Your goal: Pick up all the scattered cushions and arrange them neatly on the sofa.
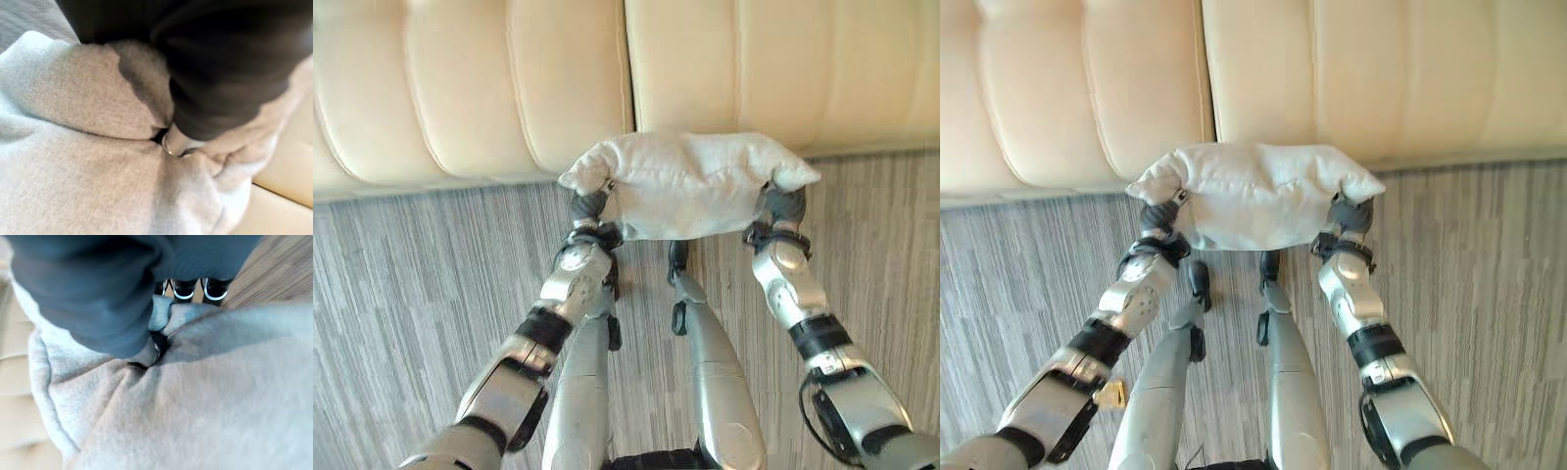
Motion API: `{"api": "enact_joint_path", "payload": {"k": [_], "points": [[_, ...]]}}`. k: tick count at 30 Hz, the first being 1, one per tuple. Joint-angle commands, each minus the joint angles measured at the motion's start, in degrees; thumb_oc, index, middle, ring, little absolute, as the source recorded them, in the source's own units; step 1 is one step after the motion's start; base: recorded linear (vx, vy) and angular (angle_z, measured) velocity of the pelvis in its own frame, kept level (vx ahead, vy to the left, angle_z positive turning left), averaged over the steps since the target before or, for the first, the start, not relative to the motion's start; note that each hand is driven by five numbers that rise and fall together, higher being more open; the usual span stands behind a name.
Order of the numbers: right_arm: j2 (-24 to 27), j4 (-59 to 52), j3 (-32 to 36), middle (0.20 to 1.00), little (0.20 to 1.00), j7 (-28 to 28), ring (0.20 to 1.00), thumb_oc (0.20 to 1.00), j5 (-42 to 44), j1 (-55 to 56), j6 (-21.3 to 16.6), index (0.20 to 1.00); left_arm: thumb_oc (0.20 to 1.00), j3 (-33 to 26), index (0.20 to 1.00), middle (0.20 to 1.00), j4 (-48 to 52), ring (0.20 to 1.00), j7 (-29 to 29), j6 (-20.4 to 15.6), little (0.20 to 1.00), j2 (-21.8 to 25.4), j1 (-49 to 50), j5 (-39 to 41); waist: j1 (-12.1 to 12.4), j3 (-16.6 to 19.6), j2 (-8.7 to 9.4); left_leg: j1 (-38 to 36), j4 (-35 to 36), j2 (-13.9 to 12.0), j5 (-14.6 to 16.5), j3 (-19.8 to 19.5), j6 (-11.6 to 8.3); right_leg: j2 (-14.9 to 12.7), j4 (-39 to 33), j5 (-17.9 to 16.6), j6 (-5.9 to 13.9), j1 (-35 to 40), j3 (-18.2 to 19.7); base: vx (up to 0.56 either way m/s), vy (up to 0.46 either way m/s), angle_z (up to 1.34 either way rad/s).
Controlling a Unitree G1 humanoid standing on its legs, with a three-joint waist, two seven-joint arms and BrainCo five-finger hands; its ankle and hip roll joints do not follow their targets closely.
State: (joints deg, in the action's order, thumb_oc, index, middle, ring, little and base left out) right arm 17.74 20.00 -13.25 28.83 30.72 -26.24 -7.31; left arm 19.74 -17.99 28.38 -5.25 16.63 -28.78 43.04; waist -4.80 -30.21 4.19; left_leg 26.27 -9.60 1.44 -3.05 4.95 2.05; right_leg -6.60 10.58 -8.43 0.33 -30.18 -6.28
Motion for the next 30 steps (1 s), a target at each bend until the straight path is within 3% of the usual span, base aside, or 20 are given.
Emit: {"api": "enact_joint_path", "payload": {"k": [1,7,9,12,15,17,19,20,22,23,24,25,30], "points": [[-3.38,-3.22,-1.74,0.200,0.200,-6.75,0.200,0.200,-4.88,2.15,0.48,0.200,0.200,1.61,0.200,0.200,7.15,0.200,-5.53,-0.70,0.200,-4.65,0.59,-6.87,2.21,6.77,-2.19,-2.97,4.02,-0.71,2.52,-2.68,-4.65,0.32,-0.80,10.85,4.32,4.96,-2.12,0.16,0.028,0.01],[-1.30,-11.16,-0.24,0.200,0.200,-11.50,0.200,0.200,-12.87,14.00,2.18,0.200,0.200,-5.00,0.200,0.200,15.24,0.200,-6.47,0.53,0.200,-1.30,17.17,-14.85,3.64,13.67,-2.91,-17.52,14.21,-1.29,0.91,-1.67,-4.80,1.08,-10.09,9.05,5.77,19.24,-3.52,0.13,0.041,0.04],[2.58,-15.39,1.25,0.200,0.200,-12.91,0.200,0.200,-21.55,15.68,2.64,0.200,0.200,-8.03,0.200,0.200,19.25,0.200,-7.30,0.91,0.200,0.99,21.78,-21.62,4.44,16.34,-2.94,-21.48,14.60,-1.23,2.10,-1.35,-4.66,0.99,-12.60,9.05,6.27,24.15,-4.11,0.10,0.069,0.02],[4.70,-18.60,2.01,0.200,0.200,-13.82,0.200,0.200,-26.56,16.87,3.19,0.200,0.200,-9.43,0.200,0.200,21.86,0.200,-8.57,1.45,0.200,1.98,25.43,-24.75,5.64,18.53,-2.62,-25.18,14.60,-0.66,3.69,-1.28,-3.45,0.59,-14.27,9.38,6.86,28.65,-4.29,0.15,0.123,0.08],[3.55,-19.73,1.77,0.200,0.200,-15.02,0.200,0.200,-26.82,18.44,3.51,0.200,0.200,-9.32,0.200,0.200,22.73,0.200,-8.92,2.03,0.200,2.34,26.97,-26.52,6.24,19.06,-2.27,-26.36,14.60,-0.06,4.60,-1.35,-2.33,-0.10,-14.55,9.50,7.33,30.28,-4.38,0.11,0.159,0.01],[2.59,-20.08,2.13,0.200,0.200,-15.30,0.200,0.200,-27.26,19.68,3.88,0.200,0.200,-8.80,0.200,0.200,22.42,0.200,-8.99,2.55,0.200,2.07,27.31,-27.09,6.32,18.85,-2.10,-26.18,13.85,0.62,5.34,-1.68,-1.21,-0.72,-12.42,10.23,7.67,29.84,-4.15,0.06,0.204,0.05],[1.64,-20.70,2.85,0.200,0.200,-14.61,0.200,0.200,-27.72,20.36,4.14,0.200,0.200,-8.27,0.200,0.200,21.79,0.200,-8.23,2.99,0.200,1.82,26.64,-27.36,6.15,17.76,-2.31,-25.51,12.22,1.38,6.28,-2.43,0.08,-1.60,-4.00,12.34,7.90,27.08,-3.35,0.02,0.265,0.04],[1.07,-20.57,2.58,0.200,0.200,-14.02,0.200,0.200,-27.82,20.24,3.77,0.200,0.200,-8.23,0.200,0.200,21.39,0.200,-7.36,2.99,0.200,1.87,26.08,-27.76,5.99,16.12,-2.74,-26.24,11.94,1.64,7.01,-2.30,1.30,-2.82,5.92,10.82,8.11,22.17,-3.20,-0.02,0.248,0.06],[1.04,-20.59,2.38,0.200,0.200,-13.87,0.200,0.200,-28.20,19.90,3.76,0.200,0.200,-8.26,0.200,0.200,21.36,0.200,-7.24,3.00,0.200,2.01,25.98,-27.92,6.13,15.26,-2.54,-26.51,12.05,2.09,7.13,-1.66,1.87,-3.54,11.49,9.77,8.39,19.17,-2.41,-0.03,0.143,-0.08],[1.21,-20.41,1.99,0.200,0.200,-13.23,0.200,0.200,-28.87,19.15,3.76,0.200,0.200,-7.87,0.200,0.200,21.04,0.200,-6.61,3.09,0.200,1.81,25.29,-28.65,5.68,13.53,-2.62,-27.13,12.79,1.92,7.04,-1.53,1.67,-1.52,14.21,10.56,7.95,14.43,-1.26,0.06,0.011,-0.42],[2.14,-19.43,2.19,0.200,0.200,-12.00,0.200,0.200,-28.76,16.73,4.04,0.200,0.200,-8.28,0.200,0.200,20.34,0.200,-6.01,3.02,0.200,1.59,23.58,-28.96,6.63,12.56,-1.79,-28.22,14.16,2.20,7.14,0.41,0.90,-0.11,4.90,8.95,7.94,10.54,-4.37,0.13,-0.031,-0.34],[2.50,-19.26,2.51,0.200,0.200,-11.59,0.200,0.200,-28.98,16.12,4.21,0.200,0.200,-8.55,0.200,0.200,20.16,0.200,-6.01,3.17,0.200,1.52,23.22,-29.21,6.64,12.39,-1.42,-28.75,14.35,2.33,7.43,0.62,0.50,1.18,-0.24,7.53,8.47,10.76,-5.19,0.14,-0.077,-0.40],[3.11,-18.85,4.07,0.200,0.200,-10.45,0.200,0.200,-30.00,16.37,4.59,0.200,0.200,-9.19,0.200,0.200,18.61,0.200,-5.82,3.21,0.200,0.91,21.09,-31.20,5.31,13.06,-0.17,-31.68,13.85,3.01,9.98,-0.25,-0.93,4.44,-15.03,3.71,9.87,12.27,-6.11,0.28,-0.132,-0.03]]}}
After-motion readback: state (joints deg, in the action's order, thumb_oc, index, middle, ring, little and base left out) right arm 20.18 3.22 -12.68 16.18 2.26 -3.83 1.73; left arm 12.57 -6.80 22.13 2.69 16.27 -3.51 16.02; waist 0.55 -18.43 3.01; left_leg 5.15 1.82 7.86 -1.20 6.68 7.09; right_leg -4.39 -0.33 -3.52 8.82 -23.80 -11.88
